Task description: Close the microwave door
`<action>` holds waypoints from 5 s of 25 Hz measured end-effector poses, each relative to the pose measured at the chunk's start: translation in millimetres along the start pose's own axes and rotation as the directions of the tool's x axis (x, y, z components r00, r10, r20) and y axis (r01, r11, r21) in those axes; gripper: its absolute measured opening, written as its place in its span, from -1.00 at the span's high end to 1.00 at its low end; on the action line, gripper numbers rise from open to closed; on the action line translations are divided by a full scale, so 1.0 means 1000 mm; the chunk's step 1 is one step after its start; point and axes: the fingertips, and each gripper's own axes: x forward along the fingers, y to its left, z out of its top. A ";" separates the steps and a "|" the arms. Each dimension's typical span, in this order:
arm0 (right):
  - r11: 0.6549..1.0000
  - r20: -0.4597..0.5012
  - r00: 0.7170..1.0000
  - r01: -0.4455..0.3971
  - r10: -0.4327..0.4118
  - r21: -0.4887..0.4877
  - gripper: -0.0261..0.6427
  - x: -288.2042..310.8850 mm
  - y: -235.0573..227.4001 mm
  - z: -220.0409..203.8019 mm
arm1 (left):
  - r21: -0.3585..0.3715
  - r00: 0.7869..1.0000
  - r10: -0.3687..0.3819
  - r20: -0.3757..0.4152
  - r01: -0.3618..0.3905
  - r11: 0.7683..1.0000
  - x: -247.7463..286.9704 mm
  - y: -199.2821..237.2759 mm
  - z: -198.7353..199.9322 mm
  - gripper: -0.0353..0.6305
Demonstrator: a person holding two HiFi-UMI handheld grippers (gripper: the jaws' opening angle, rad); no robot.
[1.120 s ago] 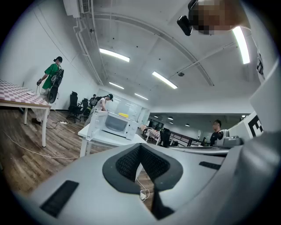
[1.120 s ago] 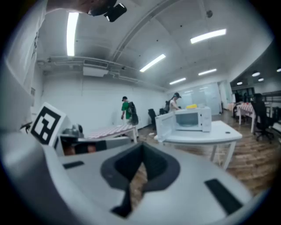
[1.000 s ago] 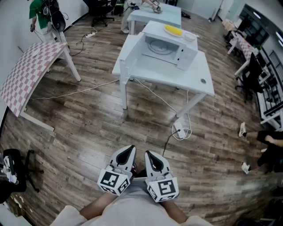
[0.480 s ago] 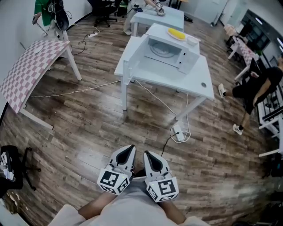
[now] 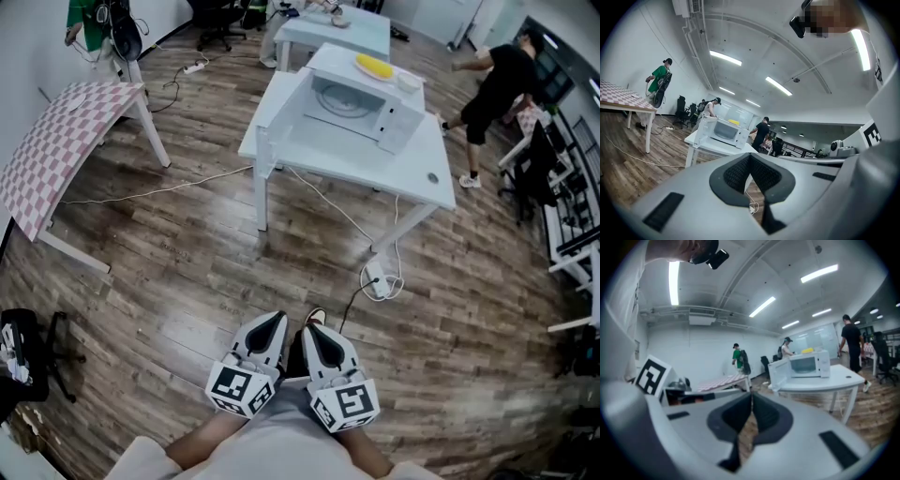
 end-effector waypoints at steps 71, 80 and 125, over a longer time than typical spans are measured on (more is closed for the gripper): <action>0.989 -0.027 0.989 -0.145 0.145 0.014 0.85 0.222 -0.234 0.123 | 0.031 0.998 0.042 -0.048 -0.040 0.999 0.307 0.072 0.078 0.84; 0.989 -0.017 0.989 -0.147 0.147 0.001 0.85 0.282 -0.234 0.146 | 0.044 0.999 0.025 -0.031 -0.024 0.999 0.332 0.118 0.114 0.84; 0.995 -0.023 0.995 -0.098 0.098 -0.002 0.85 0.380 -0.203 0.152 | 0.025 0.969 0.246 -0.013 -0.245 0.969 0.299 0.323 0.146 0.84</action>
